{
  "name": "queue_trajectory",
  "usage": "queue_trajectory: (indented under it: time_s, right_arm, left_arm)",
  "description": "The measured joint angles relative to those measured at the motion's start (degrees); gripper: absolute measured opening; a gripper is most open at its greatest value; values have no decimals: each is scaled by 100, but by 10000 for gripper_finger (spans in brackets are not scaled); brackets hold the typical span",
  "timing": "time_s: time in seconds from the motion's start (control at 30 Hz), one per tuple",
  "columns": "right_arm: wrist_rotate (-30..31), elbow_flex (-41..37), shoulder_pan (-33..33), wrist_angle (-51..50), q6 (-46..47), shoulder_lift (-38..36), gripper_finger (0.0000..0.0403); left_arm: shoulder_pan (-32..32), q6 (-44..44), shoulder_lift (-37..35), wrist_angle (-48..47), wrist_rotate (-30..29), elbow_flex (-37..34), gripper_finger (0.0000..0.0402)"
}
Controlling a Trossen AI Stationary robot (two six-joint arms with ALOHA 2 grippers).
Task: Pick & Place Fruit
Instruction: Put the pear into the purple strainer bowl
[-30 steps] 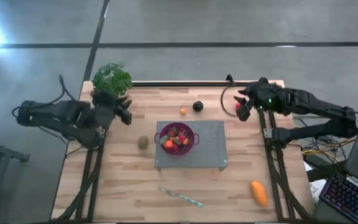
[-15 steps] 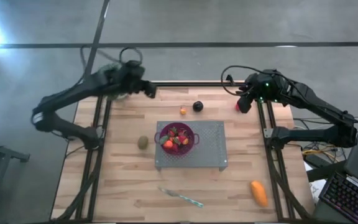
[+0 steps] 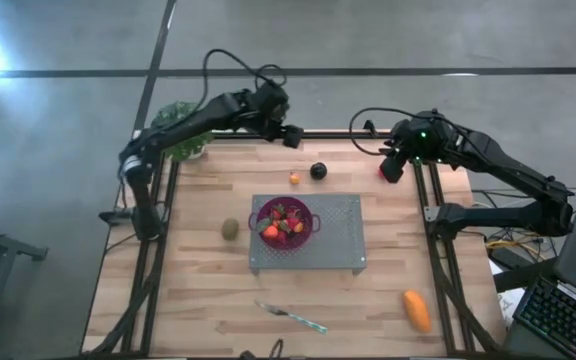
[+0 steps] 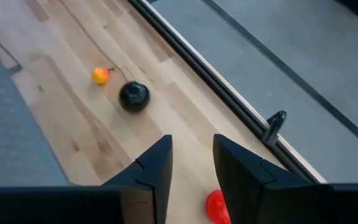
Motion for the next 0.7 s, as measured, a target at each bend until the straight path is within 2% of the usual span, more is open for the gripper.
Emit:
queue_trajectory:
  time_s: [0.3,0.47,0.7]
  right_arm:
    - [-71,-275,-614,-55,-334,29,88]
    - [-397,-461,-948,14,-508,61,77]
    - [-416,-584,-1164,15,-510,94,68]
  left_arm:
    - [0,-675,730,-241,-60,25,257]
    - [-13,-1039,870,-301,-251,-52,257]
    - [-67,-1290,1041,-278,-383,-56,257]
